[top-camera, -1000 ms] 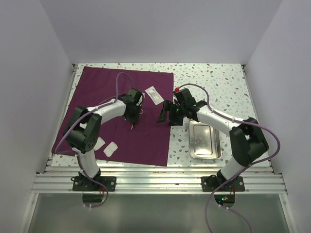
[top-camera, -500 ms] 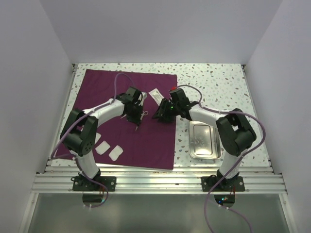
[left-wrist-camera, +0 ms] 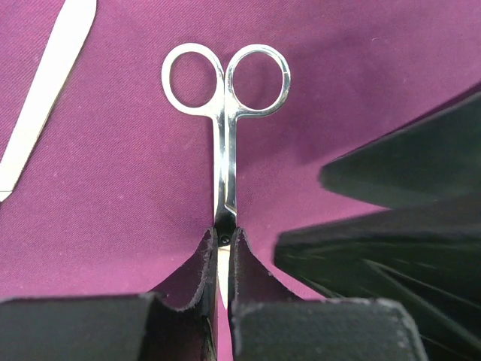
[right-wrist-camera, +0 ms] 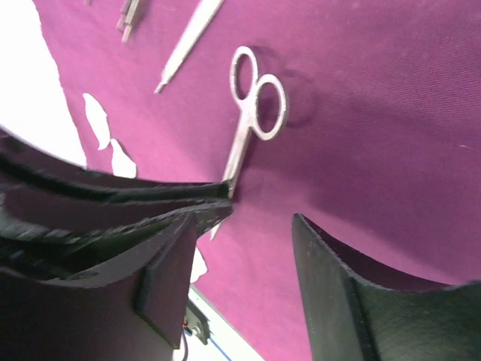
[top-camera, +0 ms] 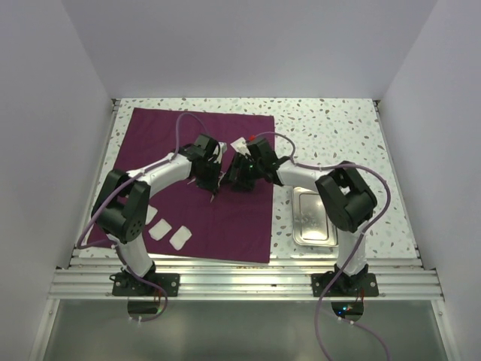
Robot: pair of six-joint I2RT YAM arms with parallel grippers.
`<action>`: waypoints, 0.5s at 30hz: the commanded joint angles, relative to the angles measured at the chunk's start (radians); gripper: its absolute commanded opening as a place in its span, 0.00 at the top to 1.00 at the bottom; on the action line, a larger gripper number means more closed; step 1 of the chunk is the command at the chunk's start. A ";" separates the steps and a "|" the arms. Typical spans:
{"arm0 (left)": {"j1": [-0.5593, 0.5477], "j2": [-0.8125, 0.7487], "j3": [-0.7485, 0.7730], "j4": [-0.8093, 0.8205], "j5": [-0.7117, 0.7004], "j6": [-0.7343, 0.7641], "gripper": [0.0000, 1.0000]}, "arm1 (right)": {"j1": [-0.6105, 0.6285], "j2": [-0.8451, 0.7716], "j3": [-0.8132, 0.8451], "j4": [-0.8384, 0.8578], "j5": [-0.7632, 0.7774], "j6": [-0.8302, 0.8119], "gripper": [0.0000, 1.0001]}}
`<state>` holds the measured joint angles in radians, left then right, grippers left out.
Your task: Prepare the surgical pack
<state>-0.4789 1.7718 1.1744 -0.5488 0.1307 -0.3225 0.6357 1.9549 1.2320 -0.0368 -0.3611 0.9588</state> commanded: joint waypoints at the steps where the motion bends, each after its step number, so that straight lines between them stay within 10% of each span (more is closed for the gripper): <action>1: -0.001 -0.046 -0.001 0.000 0.041 -0.012 1.00 | 0.009 0.036 0.046 0.034 0.008 0.021 0.44; 15: 0.011 -0.051 -0.002 0.001 0.052 0.003 1.00 | 0.024 0.102 0.101 0.069 0.017 0.077 0.53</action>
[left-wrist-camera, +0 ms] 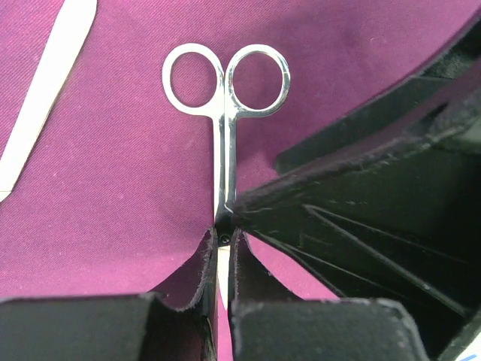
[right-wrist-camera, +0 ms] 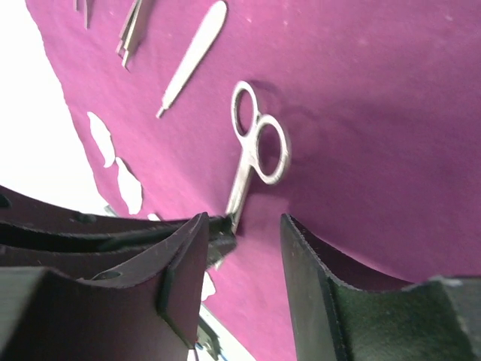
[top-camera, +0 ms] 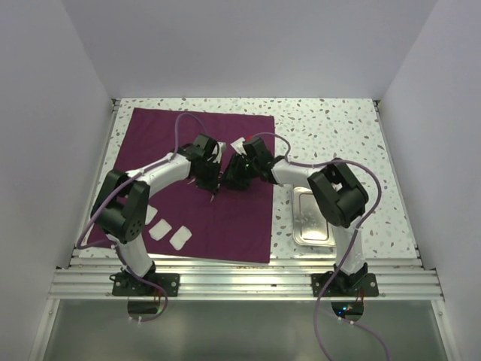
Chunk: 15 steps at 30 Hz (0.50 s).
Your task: Prepare the surgical pack
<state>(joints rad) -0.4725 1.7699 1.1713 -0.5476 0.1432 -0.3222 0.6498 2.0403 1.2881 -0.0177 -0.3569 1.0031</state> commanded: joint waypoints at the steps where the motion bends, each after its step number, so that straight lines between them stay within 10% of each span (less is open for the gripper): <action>1: 0.006 -0.050 0.001 0.000 0.041 0.003 1.00 | 0.011 0.029 0.048 0.050 0.015 0.038 0.54; 15: 0.009 -0.044 -0.002 0.006 0.058 0.011 1.00 | 0.042 0.081 0.112 0.032 0.058 0.066 0.74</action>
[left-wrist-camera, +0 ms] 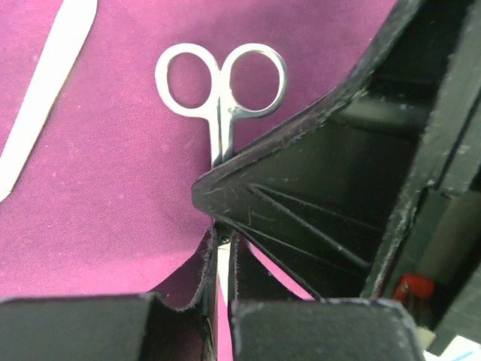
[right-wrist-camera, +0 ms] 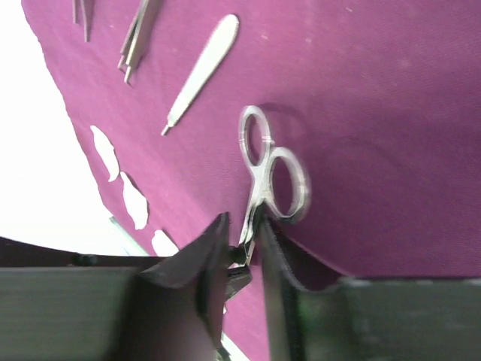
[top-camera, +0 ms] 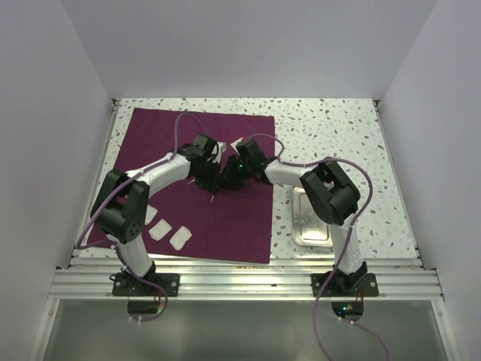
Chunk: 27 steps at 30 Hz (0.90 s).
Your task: Prepare the surgical pack
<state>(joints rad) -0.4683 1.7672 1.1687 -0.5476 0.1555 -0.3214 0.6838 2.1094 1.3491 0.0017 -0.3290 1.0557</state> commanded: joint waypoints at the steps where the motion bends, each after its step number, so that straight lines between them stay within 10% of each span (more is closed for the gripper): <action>1: 0.003 -0.041 -0.001 0.006 0.046 0.010 1.00 | 0.008 0.012 0.056 0.006 0.033 0.010 0.76; 5: 0.014 -0.052 -0.004 0.005 0.058 0.010 0.99 | 0.010 0.008 0.067 -0.009 0.041 -0.011 0.92; 9: 0.039 -0.081 -0.003 0.002 0.062 0.008 0.49 | 0.008 0.005 0.081 -0.055 0.033 -0.040 1.00; 12: 0.069 -0.129 0.002 -0.015 0.056 0.013 0.39 | 0.007 -0.034 0.076 -0.084 0.044 -0.082 1.00; 20: 0.181 -0.259 -0.015 -0.080 -0.014 0.024 0.34 | -0.061 -0.191 0.041 -0.259 0.005 -0.203 1.00; 27: 0.203 -0.261 -0.043 -0.065 0.001 0.033 0.34 | -0.269 -0.508 -0.013 -0.757 0.044 -0.480 1.00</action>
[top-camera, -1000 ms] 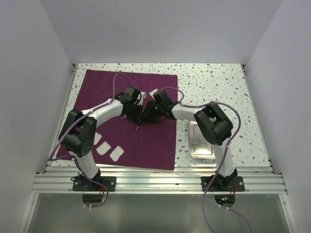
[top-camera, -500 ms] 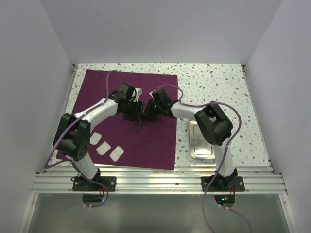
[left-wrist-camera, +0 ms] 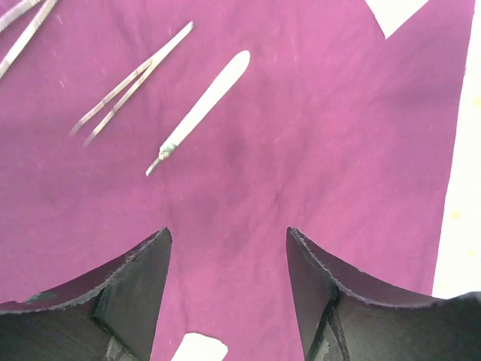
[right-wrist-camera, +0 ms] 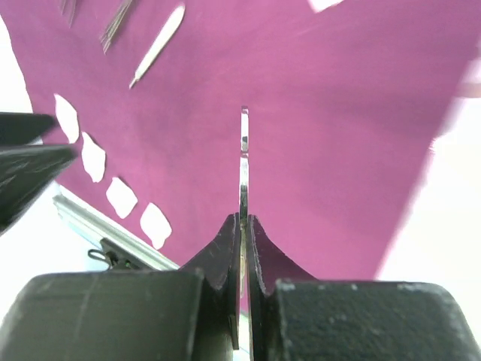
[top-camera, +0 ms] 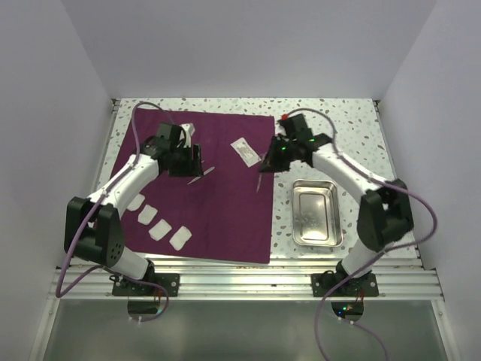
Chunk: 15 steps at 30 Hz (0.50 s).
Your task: Prepare the surgical pack
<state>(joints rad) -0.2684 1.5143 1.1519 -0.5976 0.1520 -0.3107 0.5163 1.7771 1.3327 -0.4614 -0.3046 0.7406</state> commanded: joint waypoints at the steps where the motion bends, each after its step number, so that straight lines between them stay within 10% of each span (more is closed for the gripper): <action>1: 0.003 -0.008 -0.032 -0.002 0.009 0.019 0.35 | -0.131 -0.200 0.005 -0.357 0.036 -0.220 1.00; 5: 0.003 -0.006 -0.060 0.028 0.027 0.002 0.43 | -0.216 -0.313 -0.006 -0.617 0.204 -0.339 1.00; 15: 0.003 0.086 -0.038 0.044 -0.006 -0.039 0.52 | -0.248 -0.325 -0.213 -0.583 0.282 -0.391 1.00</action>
<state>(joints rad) -0.2687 1.5669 1.0847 -0.5812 0.1516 -0.3271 0.2752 1.4311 1.1378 -1.0290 -0.0380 0.4049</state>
